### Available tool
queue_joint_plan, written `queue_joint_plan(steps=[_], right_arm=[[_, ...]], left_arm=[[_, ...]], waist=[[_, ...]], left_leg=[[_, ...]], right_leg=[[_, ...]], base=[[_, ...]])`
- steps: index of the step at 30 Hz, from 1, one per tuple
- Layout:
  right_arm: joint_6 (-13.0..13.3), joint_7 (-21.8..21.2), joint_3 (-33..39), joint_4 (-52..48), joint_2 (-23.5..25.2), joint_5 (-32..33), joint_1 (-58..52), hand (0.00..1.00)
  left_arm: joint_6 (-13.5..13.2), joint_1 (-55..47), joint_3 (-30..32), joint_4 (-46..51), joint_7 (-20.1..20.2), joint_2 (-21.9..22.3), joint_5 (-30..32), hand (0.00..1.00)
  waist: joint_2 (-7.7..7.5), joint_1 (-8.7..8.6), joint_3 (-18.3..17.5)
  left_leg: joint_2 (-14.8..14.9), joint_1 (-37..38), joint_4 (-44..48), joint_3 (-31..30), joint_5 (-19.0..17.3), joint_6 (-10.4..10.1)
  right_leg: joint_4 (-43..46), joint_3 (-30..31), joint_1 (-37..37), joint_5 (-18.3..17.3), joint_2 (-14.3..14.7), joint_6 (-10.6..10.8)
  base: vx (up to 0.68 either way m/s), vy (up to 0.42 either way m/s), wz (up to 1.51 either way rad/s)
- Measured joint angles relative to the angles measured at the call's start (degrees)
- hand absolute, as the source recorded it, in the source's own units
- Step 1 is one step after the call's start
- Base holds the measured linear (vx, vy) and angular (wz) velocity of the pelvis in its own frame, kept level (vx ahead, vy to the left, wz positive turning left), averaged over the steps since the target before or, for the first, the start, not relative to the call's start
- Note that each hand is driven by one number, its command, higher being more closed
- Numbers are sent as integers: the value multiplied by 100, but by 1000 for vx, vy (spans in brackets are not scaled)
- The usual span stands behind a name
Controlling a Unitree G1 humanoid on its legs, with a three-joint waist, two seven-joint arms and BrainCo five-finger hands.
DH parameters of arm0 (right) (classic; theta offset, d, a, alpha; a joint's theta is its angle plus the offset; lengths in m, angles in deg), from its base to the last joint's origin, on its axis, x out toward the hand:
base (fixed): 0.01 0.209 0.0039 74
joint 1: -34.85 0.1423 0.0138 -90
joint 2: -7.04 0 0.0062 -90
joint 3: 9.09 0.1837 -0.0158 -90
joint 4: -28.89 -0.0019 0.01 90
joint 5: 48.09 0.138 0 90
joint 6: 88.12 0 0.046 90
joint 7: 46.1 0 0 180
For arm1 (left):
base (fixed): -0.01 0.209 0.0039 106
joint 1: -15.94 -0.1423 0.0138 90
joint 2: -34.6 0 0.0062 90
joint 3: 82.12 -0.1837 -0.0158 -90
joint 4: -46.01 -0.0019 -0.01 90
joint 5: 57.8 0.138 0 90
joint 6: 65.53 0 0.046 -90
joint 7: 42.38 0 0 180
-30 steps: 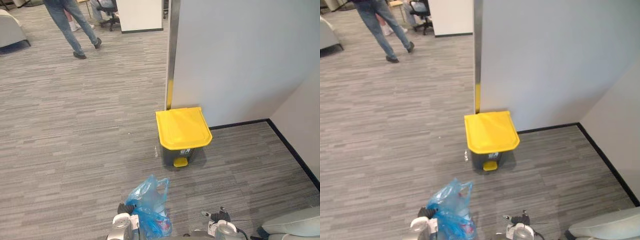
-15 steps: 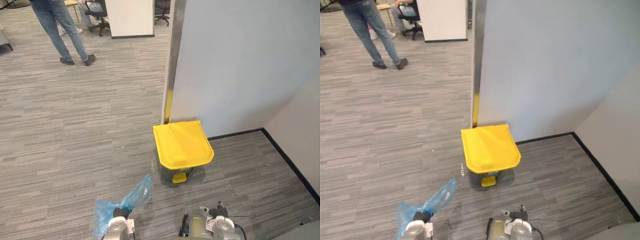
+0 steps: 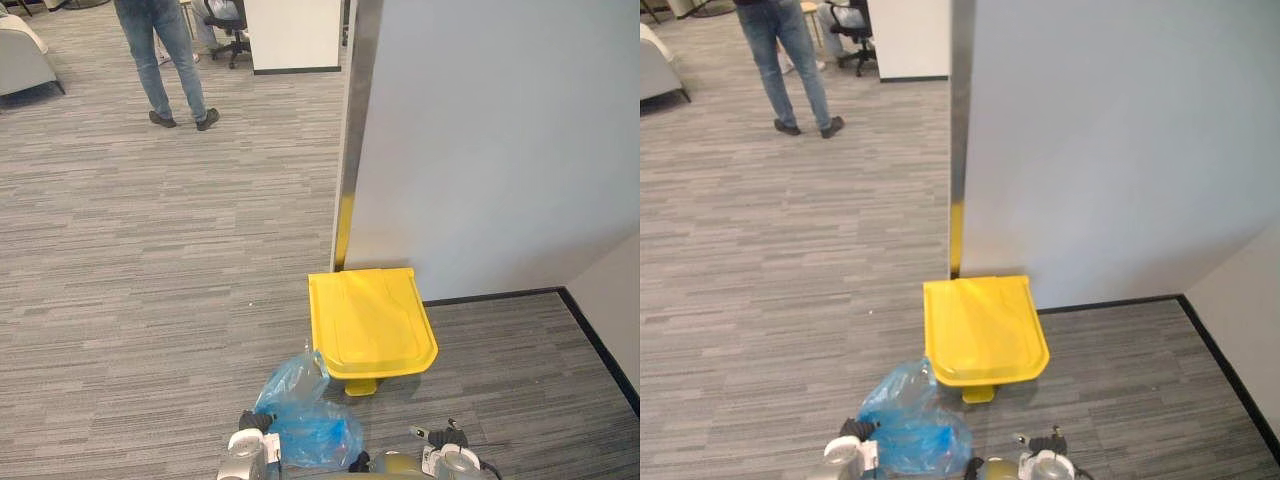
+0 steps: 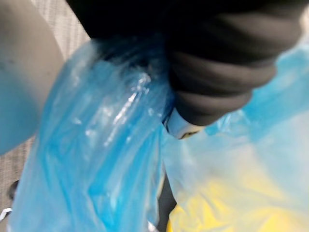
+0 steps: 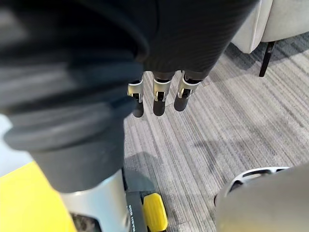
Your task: Gather rubbish on tea table into small bin, then transfer packed bag to large trash can.
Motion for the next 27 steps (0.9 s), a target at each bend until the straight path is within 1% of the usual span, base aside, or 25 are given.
queue_joint_plan(steps=[1, 2, 4, 6, 7, 9, 10, 12, 15, 17, 18, 20, 21, 22, 23, 24, 25, 26, 27], right_arm=[[-11, -2, 4, 10, 10, 4, -11, 0], [-22, -9, 3, -3, 35, 3, -42, 0], [-16, -9, 3, -3, 64, 2, -67, 0], [-16, -14, 2, 1, 98, 3, -116, 0], [-15, -15, 3, 1, 103, 3, -129, 0], [-15, -18, 5, 1, 93, 1, -141, 0], [-16, -18, 8, 5, 83, 0, -149, 0], [-17, -19, 6, 15, 79, -4, -153, 0], [-19, -17, -10, 25, 8, -11, -142, 0], [-18, -17, -74, 47, -14, -17, -63, 0], [-19, -16, -105, 73, -22, -21, -54, 0], [-18, -16, -227, 100, -23, -28, -42, 0], [-10, -17, -264, 95, -13, -19, -42, 0], [9, -22, -172, 40, -11, -7, -2, 0], [12, -20, -132, -12, -13, -4, 13, 0], [60, -24, -120, -25, 17, -11, 86, 0], [55, -24, -122, -16, 13, -13, 122, 0], [48, -22, -145, -15, 26, -25, 160, 0], [48, -22, -164, -9, 39, -36, 191, 0]], left_arm=[[2, -2, 6, -3, -3, 9, 0, 100], [0, -3, 17, -7, -11, -21, 5, 100], [0, -2, 11, -31, -10, -28, 15, 100], [0, 10, -131, -119, -7, -36, 44, 100], [0, 11, -141, -152, -8, -36, 77, 100], [2, -8, -138, -184, -15, -57, 121, 100], [5, -60, -133, -235, -17, -110, 122, 100], [5, -92, -130, -240, -18, -139, 122, 100], [-10, -127, -74, -237, -25, -176, 120, 100], [-10, -133, -73, -245, -26, -179, 117, 100], [-11, -123, -72, -248, -26, -178, 117, 100], [-10, -109, -70, -257, -27, -207, 117, 100], [-9, -73, -69, -258, -26, -211, 117, 100], [-5, 14, -56, -265, -22, -202, 119, 100], [-7, 48, -4, -263, -13, -200, 119, 100], [-9, 82, 86, -283, -25, -191, 121, 100], [-8, 111, 102, -292, -22, -212, 120, 100], [-13, 128, 99, -295, -15, -246, 120, 100], [-16, 140, 96, -301, -17, -255, 120, 100]], waist=[[-32, 18, -23], [-103, 38, -116], [-136, 36, -150], [-172, 9, -220], [-177, 5, -233], [-177, 8, -234], [-143, 3, -243], [-132, 6, -242], [-38, 48, -223], [-36, 62, -225], [-56, 62, -215], [-132, 97, -134], [-202, 96, -76], [-218, 93, 76], [-225, 88, 109], [-226, 69, 163], [-258, 87, 195], [-288, 139, 210], [-311, 160, 223]], left_leg=[[-46, 55, -94, 9, 14, -40], [-211, 222, -349, 165, 35, -34], [-298, 244, -408, 252, 59, 6], [-453, 336, -579, 377, 100, 72], [-506, 396, -660, 422, 129, 117], [-533, 477, -734, 488, 138, 130], [-554, 540, -828, 521, 151, 146], [-558, 627, -891, 566, 153, 144], [-565, 734, -1056, 801, 175, 123], [-567, 758, -1105, 854, 181, 119], [-567, 785, -1108, 895, 181, 119], [-602, 828, -1099, 949, 170, 132], [-627, 879, -1093, 903, 120, 207], [-606, 938, -971, 749, -99, 247], [-595, 952, -892, 660, -162, 277], [-532, 1024, -737, 600, -244, 336], [-475, 1068, -624, 578, -301, 338], [-410, 1101, -514, 568, -379, 321], [-351, 1107, -408, 575, -474, 275]], right_leg=[[-56, 101, 6, 24, -18, 64], [-295, 311, 25, 178, -77, 246], [-412, 395, 28, 257, -143, 305], [-630, 531, 69, 398, -238, 400], [-733, 567, 119, 460, -261, 418], [-809, 608, 179, 495, -270, 445], [-860, 647, 224, 519, -265, 447], [-861, 704, 218, 529, -249, 442], [-881, 908, 159, 597, -172, 415], [-833, 1003, 68, 611, -144, 409], [-757, 1020, 14, 606, -141, 408], [-339, 1049, -131, 450, -228, 435], [57, 1004, -254, 328, -303, 493], [934, 891, -527, 275, -410, 555], [1487, 826, -791, 306, -461, 607], [2038, 678, -1173, 174, -540, 530], [2031, 567, -1289, 146, -553, 484], [1789, 479, -1477, 217, -554, 470], [1142, 368, -1644, 448, -542, 486]], base=[[155, 254, -42], [86, 186, -41], [44, 166, -28], [25, 159, -25], [17, 104, -17], [-7, 55, -14], [-10, 40, -17], [-3, 15, -15], [-44, 16, -36], [-40, -2, -32], [-38, -7, -30], [-62, 2, -16], [-122, -20, 9], [-131, -15, 17], [-135, -12, 25], [-46, 9, 21], [-4, -6, 17], [35, -31, 8], [79, -60, 7]])
